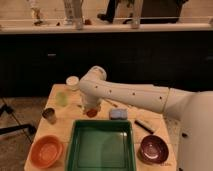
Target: Place apple in table surface
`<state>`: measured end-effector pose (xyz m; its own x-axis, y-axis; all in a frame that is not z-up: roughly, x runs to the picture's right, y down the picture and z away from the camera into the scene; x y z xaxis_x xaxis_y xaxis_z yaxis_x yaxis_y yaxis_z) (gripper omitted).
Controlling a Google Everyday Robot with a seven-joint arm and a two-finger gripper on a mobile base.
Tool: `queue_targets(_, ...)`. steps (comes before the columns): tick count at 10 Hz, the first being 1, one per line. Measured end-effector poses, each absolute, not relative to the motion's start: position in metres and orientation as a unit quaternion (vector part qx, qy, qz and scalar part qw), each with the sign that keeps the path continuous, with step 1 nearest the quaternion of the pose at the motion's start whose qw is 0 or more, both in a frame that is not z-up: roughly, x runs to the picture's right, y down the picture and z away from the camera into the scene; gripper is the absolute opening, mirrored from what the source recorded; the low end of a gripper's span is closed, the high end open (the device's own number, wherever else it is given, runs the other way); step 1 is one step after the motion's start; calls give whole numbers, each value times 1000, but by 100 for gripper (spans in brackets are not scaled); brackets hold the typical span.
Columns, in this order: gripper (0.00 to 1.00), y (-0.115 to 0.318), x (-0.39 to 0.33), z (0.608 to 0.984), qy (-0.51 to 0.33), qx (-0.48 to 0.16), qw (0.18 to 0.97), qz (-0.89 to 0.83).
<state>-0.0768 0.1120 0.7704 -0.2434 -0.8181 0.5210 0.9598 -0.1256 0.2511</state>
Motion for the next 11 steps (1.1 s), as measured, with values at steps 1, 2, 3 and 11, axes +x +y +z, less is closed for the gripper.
queue_targets(1, 0, 112, -77, 770, -275, -129, 601, -739)
queue_targets(2, 0, 113, -78, 771, -276, -128, 601, -739)
queue_targets(3, 0, 112, -80, 772, -278, -124, 601, -739)
queue_targets(11, 0, 104, -165, 779, -312, -85, 551, -769)
